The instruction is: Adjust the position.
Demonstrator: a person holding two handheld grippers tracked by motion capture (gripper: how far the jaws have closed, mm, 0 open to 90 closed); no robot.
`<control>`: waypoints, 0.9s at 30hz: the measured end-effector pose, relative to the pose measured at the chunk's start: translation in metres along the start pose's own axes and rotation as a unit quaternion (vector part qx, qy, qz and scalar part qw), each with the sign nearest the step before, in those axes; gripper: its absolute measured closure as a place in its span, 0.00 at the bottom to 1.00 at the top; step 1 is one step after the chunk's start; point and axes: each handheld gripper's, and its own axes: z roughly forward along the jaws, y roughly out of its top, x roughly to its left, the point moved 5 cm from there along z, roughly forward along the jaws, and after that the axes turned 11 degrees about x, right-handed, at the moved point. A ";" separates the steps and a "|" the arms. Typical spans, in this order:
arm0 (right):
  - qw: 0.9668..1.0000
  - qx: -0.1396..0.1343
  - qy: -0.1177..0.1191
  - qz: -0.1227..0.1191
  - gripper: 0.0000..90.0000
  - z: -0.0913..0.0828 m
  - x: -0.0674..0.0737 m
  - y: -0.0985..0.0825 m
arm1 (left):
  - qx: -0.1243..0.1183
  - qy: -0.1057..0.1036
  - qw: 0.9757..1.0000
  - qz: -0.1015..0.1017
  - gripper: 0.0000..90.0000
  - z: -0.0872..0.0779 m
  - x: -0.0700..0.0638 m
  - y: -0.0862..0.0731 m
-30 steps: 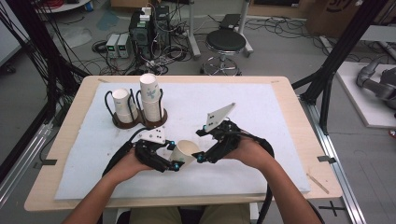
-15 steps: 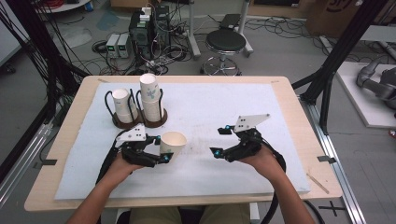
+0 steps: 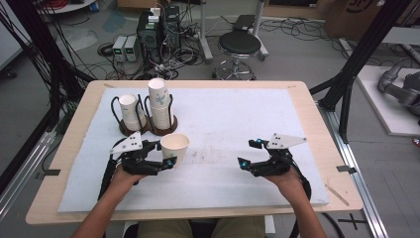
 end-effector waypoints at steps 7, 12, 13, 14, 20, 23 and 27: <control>0.999 -0.015 -0.034 0.010 0.25 -0.004 -0.006 -0.014 | -0.040 0.015 0.999 -0.003 0.40 -0.008 0.004 0.001; 0.998 -0.026 -0.054 0.015 0.25 -0.011 -0.008 -0.019 | -0.066 0.013 0.998 0.011 0.40 -0.013 0.004 0.000; 0.998 -0.029 -0.058 0.017 0.25 -0.013 -0.010 -0.021 | -0.072 0.013 0.997 0.018 0.40 -0.013 0.004 0.000; 0.997 -0.030 -0.062 0.021 0.25 -0.015 -0.010 -0.023 | -0.075 0.016 0.997 0.025 0.40 -0.014 0.004 -0.001; 0.996 -0.040 -0.076 0.036 0.25 -0.023 -0.015 -0.029 | -0.080 0.022 0.996 0.034 0.39 -0.014 0.004 -0.004; 0.995 -0.041 -0.079 0.039 0.25 -0.024 -0.015 -0.029 | -0.083 0.026 0.996 0.033 0.39 -0.014 0.007 -0.005; 0.995 -0.039 -0.081 0.041 0.25 -0.024 -0.014 -0.030 | -0.081 0.032 0.995 0.038 0.39 -0.013 0.008 -0.005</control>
